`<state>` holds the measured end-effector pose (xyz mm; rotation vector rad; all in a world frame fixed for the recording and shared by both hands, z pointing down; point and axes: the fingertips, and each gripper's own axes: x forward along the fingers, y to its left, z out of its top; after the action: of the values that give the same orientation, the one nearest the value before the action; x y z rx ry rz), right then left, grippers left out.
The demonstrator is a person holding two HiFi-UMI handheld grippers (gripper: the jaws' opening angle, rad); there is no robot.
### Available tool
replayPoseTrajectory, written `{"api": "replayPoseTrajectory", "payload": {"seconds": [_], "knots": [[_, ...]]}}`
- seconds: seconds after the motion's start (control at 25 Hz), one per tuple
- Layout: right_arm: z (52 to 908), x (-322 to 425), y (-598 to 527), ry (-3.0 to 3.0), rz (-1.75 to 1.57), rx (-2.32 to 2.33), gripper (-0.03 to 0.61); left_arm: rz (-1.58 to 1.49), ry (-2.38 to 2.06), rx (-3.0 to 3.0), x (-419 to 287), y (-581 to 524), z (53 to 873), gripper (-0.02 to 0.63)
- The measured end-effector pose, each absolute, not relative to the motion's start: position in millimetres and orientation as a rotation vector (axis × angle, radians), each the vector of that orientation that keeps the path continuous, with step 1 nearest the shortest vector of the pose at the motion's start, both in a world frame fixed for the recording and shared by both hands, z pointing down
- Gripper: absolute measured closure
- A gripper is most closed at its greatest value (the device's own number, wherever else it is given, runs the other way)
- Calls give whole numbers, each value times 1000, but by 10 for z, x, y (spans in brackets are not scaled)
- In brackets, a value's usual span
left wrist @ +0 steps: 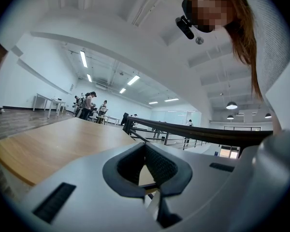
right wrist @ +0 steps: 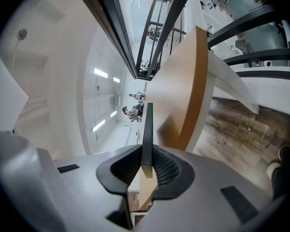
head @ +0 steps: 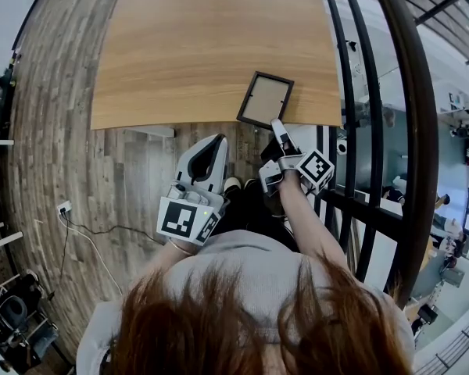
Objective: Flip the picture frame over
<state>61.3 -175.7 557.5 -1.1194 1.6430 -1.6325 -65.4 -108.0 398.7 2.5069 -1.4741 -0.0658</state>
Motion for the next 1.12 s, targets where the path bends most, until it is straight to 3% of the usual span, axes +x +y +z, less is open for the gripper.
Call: {"api": "replayPoseTrajectory", "payload": {"seconds": [0.24, 0.36, 0.48, 0.76, 1.12], "knots": [[5304, 789, -1853, 1781, -1510, -1289, 494, -73, -1473, 2513, -658, -1077, 3953, 607], [5121, 905, -1925, 2041, -1294, -1537, 494, -75, -1474, 2511, -674, -1076, 3952, 607], [4959, 938, -1981, 2354, -945, -1804, 494, -77, -1474, 2512, -685, -1083, 3960, 607], [4649, 713, -2003, 2955, 293, -2254, 494, -80, -1468, 2504, -727, -1095, 3984, 607], [4940, 239, -1848, 3289, 1064, -2046, 494, -96, -1453, 2502, -754, -1097, 3979, 607]]}}
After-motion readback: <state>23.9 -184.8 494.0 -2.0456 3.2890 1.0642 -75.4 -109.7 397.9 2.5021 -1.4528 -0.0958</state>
